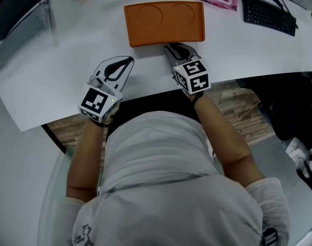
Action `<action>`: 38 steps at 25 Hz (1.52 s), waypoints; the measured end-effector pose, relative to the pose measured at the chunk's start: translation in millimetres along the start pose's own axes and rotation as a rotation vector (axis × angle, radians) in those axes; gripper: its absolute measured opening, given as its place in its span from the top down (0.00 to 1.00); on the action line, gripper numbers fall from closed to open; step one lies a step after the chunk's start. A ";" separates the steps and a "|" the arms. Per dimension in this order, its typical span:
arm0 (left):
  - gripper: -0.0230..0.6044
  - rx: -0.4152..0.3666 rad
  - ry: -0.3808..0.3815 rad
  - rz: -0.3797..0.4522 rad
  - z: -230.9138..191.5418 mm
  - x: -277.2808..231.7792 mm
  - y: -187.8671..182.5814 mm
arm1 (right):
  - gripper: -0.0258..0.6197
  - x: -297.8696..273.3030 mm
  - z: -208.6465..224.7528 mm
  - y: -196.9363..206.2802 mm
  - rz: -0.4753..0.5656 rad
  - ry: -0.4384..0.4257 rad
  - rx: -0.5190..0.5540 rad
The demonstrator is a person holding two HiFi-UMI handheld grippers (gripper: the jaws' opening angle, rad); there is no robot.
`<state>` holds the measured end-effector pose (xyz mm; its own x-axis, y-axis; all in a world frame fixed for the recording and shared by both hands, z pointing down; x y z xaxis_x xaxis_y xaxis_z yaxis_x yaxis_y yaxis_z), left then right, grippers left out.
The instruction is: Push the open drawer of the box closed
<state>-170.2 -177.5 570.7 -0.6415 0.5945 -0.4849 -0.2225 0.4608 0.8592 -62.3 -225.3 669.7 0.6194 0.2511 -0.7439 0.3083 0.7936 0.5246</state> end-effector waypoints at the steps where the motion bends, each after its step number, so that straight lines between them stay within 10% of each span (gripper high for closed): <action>1: 0.97 -0.001 0.002 0.001 1.5 0.3 -0.3 | 0.84 2.1 0.8 -0.4 0.005 0.003 -0.003; 20: 0.97 -0.111 -0.009 0.107 22.4 50.5 -63.9 | 0.83 96.9 -42.5 -50.1 0.201 0.052 0.104; 38: 0.97 -0.208 -0.067 0.370 52.2 193.2 -203.2 | 0.95 261.9 -191.1 -146.2 0.550 -0.028 0.315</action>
<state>-210.6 -121.8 293.8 -0.6585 0.7391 -0.1418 -0.1342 0.0700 0.9885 -83.2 -169.6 319.1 0.7652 0.5577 -0.3217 0.1345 0.3501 0.9270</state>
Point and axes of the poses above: the fingertips, and each gripper's own axes: x backward along the fingers, z to its right, y out of its underside, the point moved 1 cm from there along x, backward along the fingers, and after that the axes turned 11 degrees about -x, right-handed, at the moved point
